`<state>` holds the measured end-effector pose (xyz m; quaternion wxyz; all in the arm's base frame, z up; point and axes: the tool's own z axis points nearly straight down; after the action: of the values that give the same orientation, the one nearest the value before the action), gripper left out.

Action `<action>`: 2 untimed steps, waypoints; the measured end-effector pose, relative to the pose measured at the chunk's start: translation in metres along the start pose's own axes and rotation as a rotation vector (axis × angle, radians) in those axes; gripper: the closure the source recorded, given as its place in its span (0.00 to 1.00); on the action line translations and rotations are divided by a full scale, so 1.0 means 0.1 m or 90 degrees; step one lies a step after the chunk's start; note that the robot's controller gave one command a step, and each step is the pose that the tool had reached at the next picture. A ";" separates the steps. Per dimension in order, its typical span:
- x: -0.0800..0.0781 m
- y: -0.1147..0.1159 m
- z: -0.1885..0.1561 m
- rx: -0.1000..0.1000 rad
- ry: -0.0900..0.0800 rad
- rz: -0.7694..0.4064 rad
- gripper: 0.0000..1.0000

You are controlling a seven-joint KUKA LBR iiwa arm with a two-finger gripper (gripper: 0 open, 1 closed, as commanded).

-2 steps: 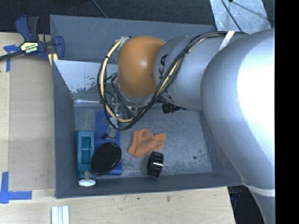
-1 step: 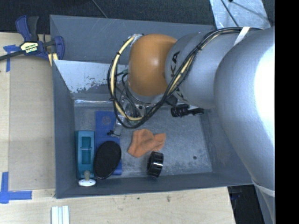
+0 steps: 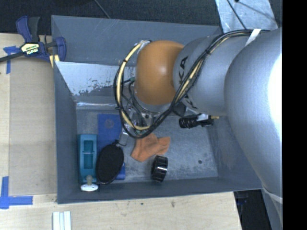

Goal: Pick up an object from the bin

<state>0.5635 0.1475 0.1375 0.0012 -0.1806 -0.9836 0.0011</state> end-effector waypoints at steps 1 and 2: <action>0.21 -0.40 -0.35 -0.001 0.001 -0.056 0.00; 0.25 -0.70 -0.53 -0.002 -0.003 -0.040 0.00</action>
Offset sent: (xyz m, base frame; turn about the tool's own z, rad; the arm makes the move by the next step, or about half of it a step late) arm -0.0501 -0.0560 0.0524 -0.0636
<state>0.5153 0.0913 0.1906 -0.0015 -0.1497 -0.9887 -0.0002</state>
